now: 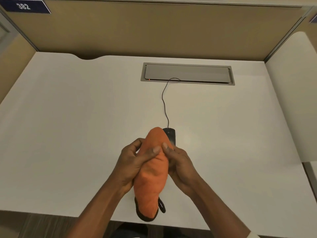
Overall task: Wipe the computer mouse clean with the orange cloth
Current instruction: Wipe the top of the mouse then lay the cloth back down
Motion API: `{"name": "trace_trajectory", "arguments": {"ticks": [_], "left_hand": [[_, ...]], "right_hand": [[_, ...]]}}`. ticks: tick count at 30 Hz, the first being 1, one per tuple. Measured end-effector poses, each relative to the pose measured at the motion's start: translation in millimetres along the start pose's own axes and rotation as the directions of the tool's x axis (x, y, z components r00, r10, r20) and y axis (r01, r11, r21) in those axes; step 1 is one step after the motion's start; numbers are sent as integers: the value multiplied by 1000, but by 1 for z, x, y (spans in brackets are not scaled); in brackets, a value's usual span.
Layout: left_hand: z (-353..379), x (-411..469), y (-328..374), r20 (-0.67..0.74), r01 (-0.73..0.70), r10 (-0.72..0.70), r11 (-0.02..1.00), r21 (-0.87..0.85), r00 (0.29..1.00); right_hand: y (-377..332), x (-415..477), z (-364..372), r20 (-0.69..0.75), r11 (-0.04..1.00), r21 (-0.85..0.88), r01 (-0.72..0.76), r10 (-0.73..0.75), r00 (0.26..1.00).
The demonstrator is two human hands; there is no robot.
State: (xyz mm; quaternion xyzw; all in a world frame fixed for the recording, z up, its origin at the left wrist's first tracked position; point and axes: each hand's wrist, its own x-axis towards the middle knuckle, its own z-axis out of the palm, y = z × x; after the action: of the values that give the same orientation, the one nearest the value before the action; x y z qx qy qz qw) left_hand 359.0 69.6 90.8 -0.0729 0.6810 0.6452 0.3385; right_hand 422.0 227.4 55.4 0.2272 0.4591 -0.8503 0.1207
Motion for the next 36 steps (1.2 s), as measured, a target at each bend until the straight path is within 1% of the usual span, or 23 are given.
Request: {"name": "trace_trajectory", "arguments": {"ticks": [2,4,5,6,7,9,12,14,17,19,20,21,23,25,26,28,32,34,36], "left_hand": [[4,2,-2,-66,-82,97,976,200,993],[4,3,-2,-118,-128,198,890,437,973],[3,3,-2,-111,-134,224,840,526,968],[3,5,-2,-88,-120,210,801,587,974],[2,6,-1,-69,-86,163,780,620,984],[3,7,-1,-55,-21,70,782,622,996],[11,4,1,-10,-29,42,822,568,999],[20,0,1,-9,-60,77,831,553,997],[28,0,-5,-84,-68,136,832,550,987],[31,0,-11,-125,-90,199,807,583,972],[33,-1,-12,-131,-109,236,784,611,963],[35,-2,-13,-130,-125,271,751,648,954],[40,-6,-15,-114,-142,322,670,728,940],[46,-9,-15,-118,-140,337,650,746,934],[48,-10,-15,-128,-133,330,663,736,935],[53,-9,-16,-138,-108,287,697,709,948],[64,-11,-17,-81,-66,158,751,657,984],[72,-14,-18,-42,-56,99,815,576,994],[78,-15,-18,22,-51,46,881,471,999]], "right_hand": [[-2,-4,-2,-29,998,50,-32,33,999],[-6,-7,-7,-97,1000,12,-26,27,995],[-9,-8,-10,-138,999,-32,-12,7,990],[-11,-9,-13,-179,996,-83,9,-23,984],[-15,-9,-14,-220,990,-138,30,-60,974],[-21,-12,-14,-282,969,-232,87,-153,947],[-25,-15,-12,-345,940,-298,169,-271,899],[-22,-19,-14,-389,934,-302,194,-306,869],[-14,-29,-17,-434,941,-260,219,-316,843],[-6,-37,-18,-460,940,-257,224,-323,827],[0,-40,-17,-486,935,-285,213,-333,808],[6,-43,-18,-521,923,-331,194,-350,778],[19,-48,-20,-590,891,-418,174,-413,694],[28,-54,-22,-600,848,-491,202,-497,627],[31,-57,-23,-582,827,-516,221,-528,618],[36,-62,-22,-507,787,-561,256,-571,645],[39,-74,-12,-274,681,-644,350,-632,725],[36,-75,-7,-217,674,-660,332,-595,774],[34,-72,-8,-215,677,-671,301,-566,796]]}}
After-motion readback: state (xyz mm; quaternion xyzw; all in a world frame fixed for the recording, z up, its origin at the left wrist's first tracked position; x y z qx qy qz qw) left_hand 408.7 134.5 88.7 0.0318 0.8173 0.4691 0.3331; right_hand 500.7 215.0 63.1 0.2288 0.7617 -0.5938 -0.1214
